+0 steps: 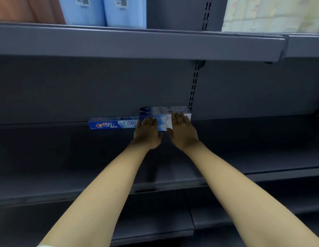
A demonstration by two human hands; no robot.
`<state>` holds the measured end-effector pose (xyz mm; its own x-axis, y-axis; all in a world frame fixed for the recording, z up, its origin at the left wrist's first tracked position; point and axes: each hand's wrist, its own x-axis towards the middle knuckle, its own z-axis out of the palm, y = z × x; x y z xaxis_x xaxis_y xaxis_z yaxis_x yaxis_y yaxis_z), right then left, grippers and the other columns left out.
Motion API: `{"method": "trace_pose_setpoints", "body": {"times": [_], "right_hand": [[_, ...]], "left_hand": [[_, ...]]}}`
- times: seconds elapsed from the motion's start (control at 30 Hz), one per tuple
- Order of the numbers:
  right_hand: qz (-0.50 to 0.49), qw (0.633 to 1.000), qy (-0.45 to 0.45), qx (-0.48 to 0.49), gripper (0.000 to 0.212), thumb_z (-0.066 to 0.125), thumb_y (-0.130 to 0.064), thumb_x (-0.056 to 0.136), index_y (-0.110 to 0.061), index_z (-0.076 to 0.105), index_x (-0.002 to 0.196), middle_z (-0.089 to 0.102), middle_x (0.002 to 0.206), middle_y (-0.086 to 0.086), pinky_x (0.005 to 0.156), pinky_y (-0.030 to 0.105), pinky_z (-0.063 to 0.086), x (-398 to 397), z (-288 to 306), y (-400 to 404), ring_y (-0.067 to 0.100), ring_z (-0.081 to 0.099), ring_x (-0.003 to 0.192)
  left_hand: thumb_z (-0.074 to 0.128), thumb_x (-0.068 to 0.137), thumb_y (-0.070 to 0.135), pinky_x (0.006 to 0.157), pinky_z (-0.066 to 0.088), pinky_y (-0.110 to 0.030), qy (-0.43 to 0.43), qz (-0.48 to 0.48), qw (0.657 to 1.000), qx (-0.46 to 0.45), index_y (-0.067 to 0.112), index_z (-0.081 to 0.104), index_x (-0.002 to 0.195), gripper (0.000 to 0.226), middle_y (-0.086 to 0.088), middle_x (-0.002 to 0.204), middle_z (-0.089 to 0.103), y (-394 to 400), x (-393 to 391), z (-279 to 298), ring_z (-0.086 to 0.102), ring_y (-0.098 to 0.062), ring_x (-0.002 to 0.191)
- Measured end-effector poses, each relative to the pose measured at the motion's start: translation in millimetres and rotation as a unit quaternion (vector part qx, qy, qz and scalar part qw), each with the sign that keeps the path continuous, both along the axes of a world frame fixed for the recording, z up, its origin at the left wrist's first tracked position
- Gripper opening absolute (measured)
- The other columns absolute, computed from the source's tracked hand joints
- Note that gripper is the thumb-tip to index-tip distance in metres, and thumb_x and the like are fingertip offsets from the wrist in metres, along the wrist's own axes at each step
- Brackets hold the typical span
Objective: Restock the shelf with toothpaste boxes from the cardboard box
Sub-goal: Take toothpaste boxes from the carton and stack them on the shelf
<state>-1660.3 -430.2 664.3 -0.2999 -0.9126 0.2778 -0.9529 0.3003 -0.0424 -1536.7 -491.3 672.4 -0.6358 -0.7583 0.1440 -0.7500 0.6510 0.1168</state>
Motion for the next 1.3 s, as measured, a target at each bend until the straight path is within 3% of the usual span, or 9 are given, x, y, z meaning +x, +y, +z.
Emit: {"method": "trace_pose_setpoints", "body": {"times": [0.2,0.3,0.37,0.47,0.57,0.63,0.87,1.0,1.3], "right_hand": [[-0.011,1.000,-0.013,-0.002,0.062,0.033,-0.038,0.101,-0.002,0.017,0.149,0.019,0.157,0.013,0.119,0.031,0.005,20,-16,57,0.024,0.012,0.147],[0.003,0.996,0.009,-0.094,0.059,0.062,-0.030,0.089,0.009,0.048,0.131,0.050,0.135,0.026,0.111,0.044,0.030,31,-29,85,0.038,0.044,0.131],[0.000,0.992,0.013,-0.124,0.056,0.068,-0.027,0.081,0.010,0.057,0.121,0.059,0.124,0.027,0.103,0.049,0.040,38,-38,102,0.041,0.054,0.119],[0.031,0.989,0.048,-0.137,0.052,0.054,-0.030,0.084,0.007,0.058,0.121,0.059,0.125,0.023,0.101,0.048,0.042,52,-47,128,0.037,0.056,0.119],[0.067,0.985,0.085,-0.136,0.051,0.040,-0.030,0.088,0.003,0.058,0.124,0.059,0.127,0.018,0.102,0.044,0.043,61,-64,149,0.032,0.056,0.119],[0.078,0.983,0.094,-0.135,0.048,0.039,-0.027,0.089,0.000,0.057,0.125,0.059,0.127,0.014,0.102,0.041,0.044,69,-79,163,0.029,0.057,0.119],[0.056,0.995,0.066,-0.053,0.046,0.047,-0.026,0.088,-0.003,0.058,0.126,0.061,0.124,0.010,0.100,0.036,0.045,102,-143,197,0.025,0.059,0.116],[0.031,0.999,0.036,-0.002,0.051,0.069,-0.025,0.079,-0.002,0.059,0.124,0.063,0.121,0.010,0.099,0.035,0.047,126,-185,216,0.025,0.061,0.112],[-0.028,0.983,-0.128,0.132,0.068,0.082,-0.018,0.067,0.009,0.056,0.123,0.061,0.123,0.022,0.098,0.048,0.044,167,-286,252,0.036,0.058,0.117]], "left_hand": [[0.038,0.099,0.036,0.119,0.006,-0.036,0.011,-0.019,1.000,0.006,0.007,0.023,0.148,0.059,-0.008,0.156,0.020,43,22,-8,0.010,-0.022,0.146],[0.039,0.098,0.036,0.119,0.008,-0.036,0.013,-0.049,0.999,0.001,0.008,0.026,0.147,0.058,-0.007,0.155,0.022,68,34,-17,0.012,-0.023,0.145],[0.040,0.098,0.034,0.118,0.009,-0.038,0.013,-0.067,0.998,-0.014,0.008,0.030,0.146,0.055,-0.007,0.154,0.025,87,43,-26,0.013,-0.023,0.145],[0.046,0.096,0.026,0.117,0.011,-0.037,0.068,-0.101,0.991,-0.051,0.006,0.043,0.139,0.047,-0.009,0.148,0.037,111,57,-43,0.022,-0.024,0.143],[0.062,0.082,0.005,0.111,0.030,-0.039,0.151,-0.175,0.964,-0.130,0.001,0.067,0.108,0.027,-0.014,0.117,0.065,135,74,-66,0.053,-0.030,0.122],[0.067,0.073,-0.002,0.107,0.035,-0.034,0.163,-0.219,0.950,-0.152,0.001,0.070,0.097,0.025,-0.012,0.103,0.069,149,85,-87,0.061,-0.030,0.109],[0.076,0.067,-0.003,0.094,0.048,-0.041,0.125,-0.222,0.966,-0.046,-0.001,0.070,0.103,0.037,-0.013,0.106,0.070,165,118,-154,0.065,-0.031,0.106],[0.074,0.070,-0.003,0.096,0.046,-0.042,0.085,-0.227,0.970,0.011,-0.003,0.068,0.108,0.038,-0.015,0.110,0.068,165,138,-192,0.064,-0.033,0.108],[0.071,0.069,-0.002,0.103,0.036,-0.047,-0.035,-0.243,0.965,0.093,-0.007,0.062,0.116,0.048,-0.022,0.120,0.062,183,175,-286,0.058,-0.038,0.114]]}}
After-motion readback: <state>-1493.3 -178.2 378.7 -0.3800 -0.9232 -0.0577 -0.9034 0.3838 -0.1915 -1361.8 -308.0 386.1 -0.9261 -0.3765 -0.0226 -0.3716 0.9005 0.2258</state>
